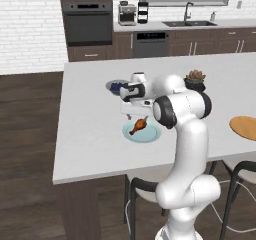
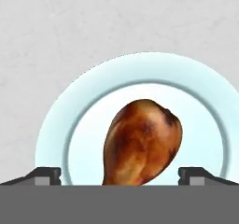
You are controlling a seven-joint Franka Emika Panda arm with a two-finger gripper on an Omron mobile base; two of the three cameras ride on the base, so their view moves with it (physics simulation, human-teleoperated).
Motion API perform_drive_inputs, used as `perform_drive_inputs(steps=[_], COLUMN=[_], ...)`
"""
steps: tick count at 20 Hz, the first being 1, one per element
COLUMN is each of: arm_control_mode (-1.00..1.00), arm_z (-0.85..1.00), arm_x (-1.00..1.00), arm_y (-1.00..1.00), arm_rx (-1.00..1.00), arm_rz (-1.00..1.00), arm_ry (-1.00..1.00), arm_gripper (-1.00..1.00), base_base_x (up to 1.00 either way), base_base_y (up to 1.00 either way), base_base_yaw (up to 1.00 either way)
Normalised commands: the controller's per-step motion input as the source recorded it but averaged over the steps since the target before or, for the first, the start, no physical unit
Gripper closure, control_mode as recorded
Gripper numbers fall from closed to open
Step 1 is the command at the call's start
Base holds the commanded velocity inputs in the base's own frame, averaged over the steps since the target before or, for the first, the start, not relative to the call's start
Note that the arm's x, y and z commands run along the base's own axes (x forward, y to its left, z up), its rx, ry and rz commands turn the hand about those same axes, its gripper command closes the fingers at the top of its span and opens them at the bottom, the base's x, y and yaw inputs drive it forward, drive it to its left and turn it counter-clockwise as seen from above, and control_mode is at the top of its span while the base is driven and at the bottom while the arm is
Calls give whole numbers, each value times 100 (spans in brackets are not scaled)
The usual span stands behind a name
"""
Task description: Pick the chicken drumstick and onion from their plates and place them in the bowl. Then put the bowl in the fridge.
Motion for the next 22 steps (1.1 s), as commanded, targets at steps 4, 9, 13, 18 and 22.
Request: perform_drive_inputs(steps=[4, 9, 13, 18, 22], arm_control_mode=[-100, -100, -100, -100, -100], arm_z=[-23, -10, -12, -12, -4], arm_x=[16, -3, -13, -49, -85], arm_y=[-10, -10, -3, -4, -1], arm_rx=[0, 0, 0, 0, 0], arm_rz=[-7, -3, -2, -2, -8], arm_ry=[10, 10, 3, 0, -6], arm_gripper=[-100, -100, -100, -100, -100], base_base_x=[0, 0, 0, 0, 0], base_base_y=[0, 0, 0, 0, 0], base_base_yaw=[0, 0, 0, 0, 0])
